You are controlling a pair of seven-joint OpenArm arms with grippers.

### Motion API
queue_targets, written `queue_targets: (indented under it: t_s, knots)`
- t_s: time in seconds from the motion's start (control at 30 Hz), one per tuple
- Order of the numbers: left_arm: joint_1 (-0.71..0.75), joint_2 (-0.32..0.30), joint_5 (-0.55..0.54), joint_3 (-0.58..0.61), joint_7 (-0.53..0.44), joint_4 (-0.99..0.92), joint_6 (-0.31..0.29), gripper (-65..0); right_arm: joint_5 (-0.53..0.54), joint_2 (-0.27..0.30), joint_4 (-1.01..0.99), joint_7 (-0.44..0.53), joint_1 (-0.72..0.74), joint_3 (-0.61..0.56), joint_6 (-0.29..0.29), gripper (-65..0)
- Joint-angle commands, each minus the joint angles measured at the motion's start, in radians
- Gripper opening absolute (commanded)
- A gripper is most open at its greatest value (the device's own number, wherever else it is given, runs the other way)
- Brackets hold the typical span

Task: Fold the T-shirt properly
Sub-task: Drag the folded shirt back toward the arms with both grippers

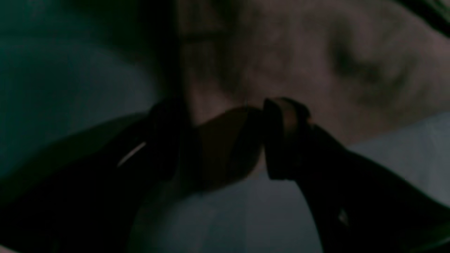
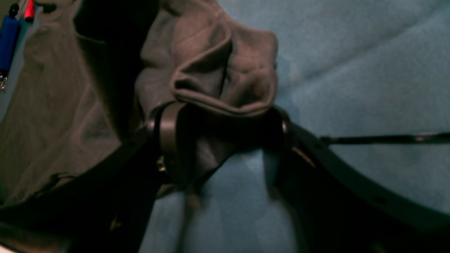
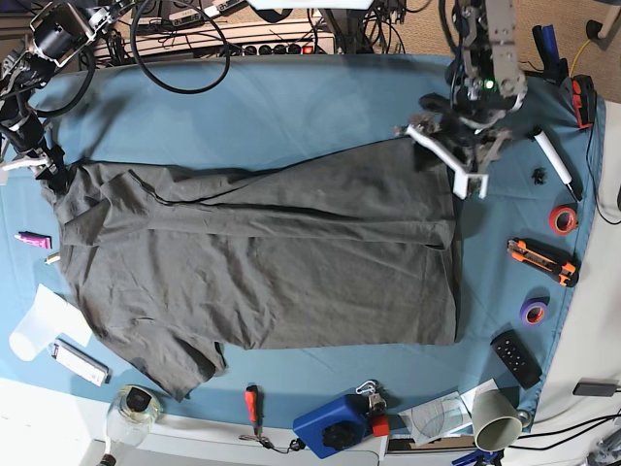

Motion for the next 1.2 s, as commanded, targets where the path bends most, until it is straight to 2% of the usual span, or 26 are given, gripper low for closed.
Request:
queue_targets:
  t_s: [0.0,0.2,0.27,0.33,0.4,0.47,0.53,0.63,0.7,0.73,0.87,1.17]
  knots:
    - [-0.025,0.002,-0.002,-0.001,-0.014,-0.003,-0.001,-28.1,0.017,0.026,0.015,0.006,0.011,0.005,0.004,-34.1]
    - [-0.121,0.002,-0.009,-0.001,0.027,-0.184,0.0,-28.1,0.018,0.026,0.015,0.007,0.011,0.005,0.004,-34.1]
    - [-0.153,0.002,-0.027,-0.001,0.068,-0.238,0.0,-28.1,0.018,0.026,0.015,0.008,0.011,0.005,0.005,-34.1]
    - [-0.18,0.002,-0.042,-0.001,0.113,-0.272,0.0,-30.9,0.018,0.026,0.015,0.01,0.011,0.003,0.005,-34.1]
    - [-0.195,0.002,-0.044,-0.001,0.14,-0.279,0.001,-37.2,0.017,0.029,0.015,0.011,0.011,-0.011,0.005,-34.3]
    - [-0.2,0.002,-0.043,-0.001,0.151,-0.278,0.031,-45.1,0.019,0.035,0.015,0.022,0.011,-0.042,0.005,-34.9]
    - [-0.199,0.002,-0.04,-0.001,0.153,-0.278,0.05,-53.5,0.017,0.035,0.015,0.04,0.011,-0.078,0.005,-40.3]
    - [-0.2,0.001,-0.033,-0.001,0.187,-0.278,0.056,-65.0,0.017,0.034,0.015,0.077,0.011,-0.134,0.004,-53.1]
    - [-0.2,0.001,-0.032,-0.001,0.205,-0.278,0.055,-65.0,0.013,0.034,0.015,0.092,0.02,-0.154,0.004,-62.9]
    - [-0.2,0.001,-0.032,-0.001,0.212,-0.278,0.051,-65.0,0.002,0.034,0.015,0.09,0.029,-0.157,0.004,-65.0]
    - [-0.2,0.0,0.003,-0.002,0.257,-0.266,0.015,-65.0,-0.037,0.043,0.016,0.086,0.053,-0.154,0.002,-65.0]
    - [-0.197,-0.013,0.02,-0.002,0.293,-0.23,0.014,-65.0,-0.006,0.055,0.018,-0.019,0.043,-0.033,0.004,-65.0]
